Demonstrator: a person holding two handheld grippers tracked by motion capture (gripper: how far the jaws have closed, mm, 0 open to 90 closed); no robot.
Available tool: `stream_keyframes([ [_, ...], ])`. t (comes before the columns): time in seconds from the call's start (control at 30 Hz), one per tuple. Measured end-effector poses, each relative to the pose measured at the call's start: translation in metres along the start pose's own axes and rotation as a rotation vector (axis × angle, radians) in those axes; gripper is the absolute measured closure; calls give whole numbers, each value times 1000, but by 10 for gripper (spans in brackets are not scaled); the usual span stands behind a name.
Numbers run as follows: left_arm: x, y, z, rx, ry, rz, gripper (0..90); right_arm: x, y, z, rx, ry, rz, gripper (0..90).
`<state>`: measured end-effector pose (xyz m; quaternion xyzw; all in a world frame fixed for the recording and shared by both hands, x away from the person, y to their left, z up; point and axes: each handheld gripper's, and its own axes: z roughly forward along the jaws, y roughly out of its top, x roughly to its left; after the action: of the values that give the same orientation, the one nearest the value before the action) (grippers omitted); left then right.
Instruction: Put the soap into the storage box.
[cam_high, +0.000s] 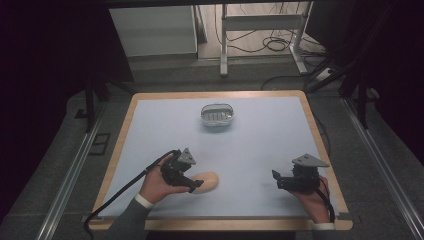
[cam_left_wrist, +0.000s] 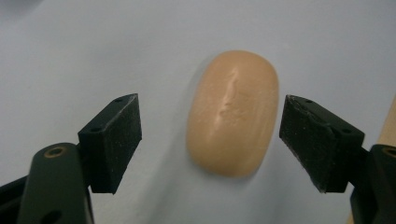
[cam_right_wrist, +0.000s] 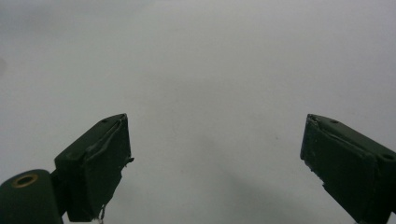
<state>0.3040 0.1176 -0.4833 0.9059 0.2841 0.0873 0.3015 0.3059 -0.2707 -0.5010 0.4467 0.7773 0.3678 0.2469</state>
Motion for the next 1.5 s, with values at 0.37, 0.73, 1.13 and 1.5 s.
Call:
stream_keyframes([
  [0.37, -5, 4, 13, 48, -26, 34, 215, 3, -1, 3, 3, 7, -19, 84],
  [0.73, -6, 4, 29, 88, -53, 33, 214, 4, -1, 5, 5, 5, -30, 83],
  [1.13, -8, 3, 40, 96, -60, 33, 238, 4, -1, 5, 4, 4, -29, 83],
  [1.5, -9, 2, 41, 97, -45, 45, 285, 3, -1, 3, -10, -9, -24, 84],
])
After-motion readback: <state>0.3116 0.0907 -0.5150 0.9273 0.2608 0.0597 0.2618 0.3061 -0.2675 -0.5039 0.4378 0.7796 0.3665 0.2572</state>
